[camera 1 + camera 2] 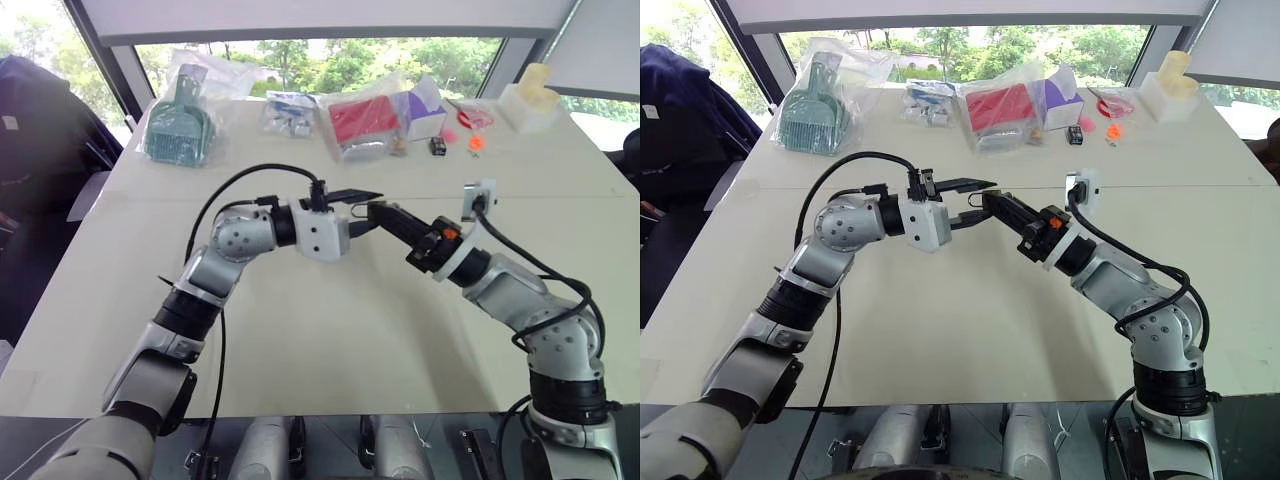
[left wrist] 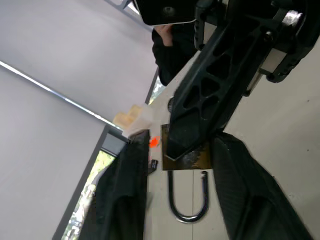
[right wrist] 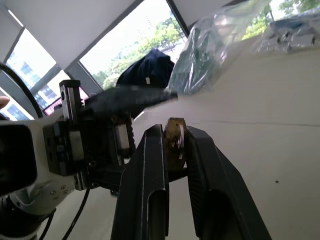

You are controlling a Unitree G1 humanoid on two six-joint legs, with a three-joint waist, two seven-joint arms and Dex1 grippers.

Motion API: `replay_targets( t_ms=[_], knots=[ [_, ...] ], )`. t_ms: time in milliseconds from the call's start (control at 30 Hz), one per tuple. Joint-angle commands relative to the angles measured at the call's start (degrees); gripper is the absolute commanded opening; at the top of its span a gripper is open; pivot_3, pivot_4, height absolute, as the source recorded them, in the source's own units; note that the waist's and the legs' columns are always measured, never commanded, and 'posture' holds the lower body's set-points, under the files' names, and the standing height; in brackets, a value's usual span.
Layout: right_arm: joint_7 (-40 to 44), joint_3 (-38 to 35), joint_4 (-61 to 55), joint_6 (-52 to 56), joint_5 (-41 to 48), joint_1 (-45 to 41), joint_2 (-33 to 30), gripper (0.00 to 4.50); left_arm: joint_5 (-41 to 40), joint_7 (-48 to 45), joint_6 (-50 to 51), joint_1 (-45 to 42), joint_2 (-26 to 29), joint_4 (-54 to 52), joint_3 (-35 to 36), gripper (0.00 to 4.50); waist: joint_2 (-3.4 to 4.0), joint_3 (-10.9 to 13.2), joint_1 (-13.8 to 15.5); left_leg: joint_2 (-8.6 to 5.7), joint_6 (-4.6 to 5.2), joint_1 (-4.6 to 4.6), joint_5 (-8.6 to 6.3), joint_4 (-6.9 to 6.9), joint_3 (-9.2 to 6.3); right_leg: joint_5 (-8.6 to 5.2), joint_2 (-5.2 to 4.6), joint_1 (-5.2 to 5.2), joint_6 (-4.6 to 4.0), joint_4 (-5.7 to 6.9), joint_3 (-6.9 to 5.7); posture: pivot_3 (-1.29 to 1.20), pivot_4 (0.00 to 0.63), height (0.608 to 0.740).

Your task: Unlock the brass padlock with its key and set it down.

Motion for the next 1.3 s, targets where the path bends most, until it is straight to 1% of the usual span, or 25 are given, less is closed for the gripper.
replay_targets(
  t_ms=[33,100,167,233,333,367,533,967,1300],
  knots=[
    [-0.46,-0.92,-1.11,-0.62,-1.01,-0.66,0.27,0.02,-2.91,-2.45,4.29,-1.05,0.95,0.42,1.16,3.59,0.0,0.0,0.04,0.0,0.0,0.0,0.0,0.0,0.0,0.0,0.0,0.0,0.0,0.0,0.0,0.0,0.15,0.735],
    [-0.59,-1.19,-0.87,-0.65,-1.56,-0.66,0.31,0.02,-5.47,-4.28,9.32,-1.27,1.54,1.41,2.31,4.33,0.0,0.0,0.01,-0.01,0.0,0.0,0.0,0.01,0.0,0.0,0.0,0.01,0.0,0.0,0.0,0.0,0.15,0.735],
    [-0.66,-1.49,-0.68,-0.72,-1.82,-0.71,0.41,0.02,-10.34,-6.11,17.52,-1.78,1.17,1.09,4.17,4.33,0.0,0.0,-0.02,0.0,0.0,0.0,0.0,0.01,0.0,0.0,0.01,0.0,0.0,0.01,0.0,0.0,0.15,0.735],
    [-0.77,-1.62,-0.62,-0.76,-2.01,-0.82,0.61,0.02,-13.56,-7.83,23.05,-2.08,1.14,0.13,5.23,4.33,0.0,0.0,-0.04,0.0,0.0,0.0,0.0,0.01,0.0,0.0,0.02,0.0,0.01,0.01,0.0,0.0,0.15,0.735],
    [-0.75,-1.67,-0.54,-0.68,-2.18,-1.08,0.86,0.02,-14.21,-8.38,25.82,-2.46,1.01,-0.22,5.79,4.33,0.0,0.0,0.02,-0.01,-0.06,0.0,0.03,0.01,0.0,0.0,0.02,0.01,0.02,0.03,0.0,0.0,0.15,0.735],
    [-0.68,-1.67,-0.55,-0.61,-2.23,-1.16,0.98,0.02,-14.14,-8.1,26.19,-2.77,0.73,0.28,6.02,4.33,0.0,0.0,0.05,-0.01,-0.26,0.0,0.15,0.01,0.0,0.0,0.03,0.02,0.02,0.02,0.0,0.0,0.15,0.735],
    [-0.63,-1.71,-0.96,-0.22,-2.28,-1.22,1.47,0.02,-13.84,-7.33,26.14,-4.24,-0.43,2.66,6.44,4.33,-0.01,0.0,-0.02,-0.02,-0.25,0.0,0.15,0.02,-0.01,0.0,0.03,0.04,0.01,0.0,0.0,0.0,0.15,0.735],
    [-0.81,-0.82,-3.24,1.18,-1.3,0.09,2.7,0.02,-10.64,-2.71,19.57,-8.72,-4.57,11.85,6.52,4.33,-0.01,0.0,0.02,-0.02,-0.13,0.0,0.08,0.02,-0.02,0.0,0.02,0.04,0.01,-0.01,0.0,0.0,0.15,0.735],
    [-1.61,-0.96,-3.56,1.26,-1.4,1.04,3.26,0.02,-9.76,-0.49,18.07,-8.0,-5.22,12.61,7.13,4.33,-0.01,0.0,0.02,-0.02,-0.02,0.0,0.01,0.02,-0.02,0.0,0.01,0.03,0.01,0.0,0.0,0.0,0.15,0.735]
  ],
)
